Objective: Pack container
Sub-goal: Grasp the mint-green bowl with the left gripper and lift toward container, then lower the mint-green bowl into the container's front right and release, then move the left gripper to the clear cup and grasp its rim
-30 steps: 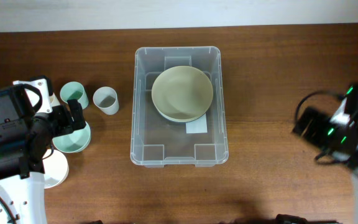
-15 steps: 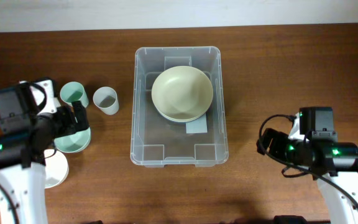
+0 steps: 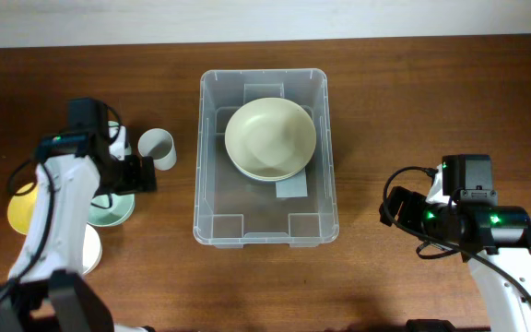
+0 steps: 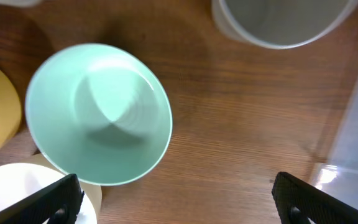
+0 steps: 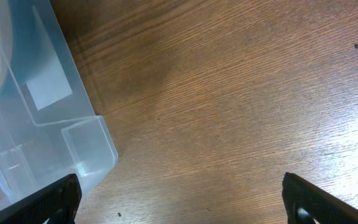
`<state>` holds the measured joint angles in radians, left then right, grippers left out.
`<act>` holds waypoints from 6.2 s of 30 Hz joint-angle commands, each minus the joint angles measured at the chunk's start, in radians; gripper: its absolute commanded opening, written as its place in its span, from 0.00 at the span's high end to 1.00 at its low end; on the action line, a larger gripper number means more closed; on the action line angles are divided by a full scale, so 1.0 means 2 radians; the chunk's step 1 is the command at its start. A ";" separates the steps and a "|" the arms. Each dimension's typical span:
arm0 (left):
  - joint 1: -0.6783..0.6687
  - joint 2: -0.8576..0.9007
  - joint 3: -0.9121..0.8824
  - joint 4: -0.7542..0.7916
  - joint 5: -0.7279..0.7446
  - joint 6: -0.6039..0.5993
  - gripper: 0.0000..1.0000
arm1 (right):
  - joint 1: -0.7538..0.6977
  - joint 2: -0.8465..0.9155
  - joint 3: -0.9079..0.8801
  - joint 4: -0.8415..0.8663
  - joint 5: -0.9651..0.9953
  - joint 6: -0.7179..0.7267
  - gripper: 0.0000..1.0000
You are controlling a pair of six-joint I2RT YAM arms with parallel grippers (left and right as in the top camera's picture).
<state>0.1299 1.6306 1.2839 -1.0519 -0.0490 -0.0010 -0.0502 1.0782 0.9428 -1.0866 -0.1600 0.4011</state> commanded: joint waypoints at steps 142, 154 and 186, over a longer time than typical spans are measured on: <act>-0.438 0.055 0.193 -0.009 0.046 0.054 0.52 | -0.071 0.000 0.018 -0.013 0.066 0.037 0.01; -0.196 0.004 0.242 -0.047 -0.009 0.031 0.33 | -0.071 0.000 0.018 -0.013 0.065 0.026 0.01; -0.056 0.273 0.242 -0.003 0.079 -0.059 0.53 | -0.071 0.000 0.018 -0.020 0.065 0.020 0.01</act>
<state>0.0154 2.1727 1.7607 -1.0649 0.0906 -0.1097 -0.1875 1.0786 0.9539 -1.1225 -0.0269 0.4465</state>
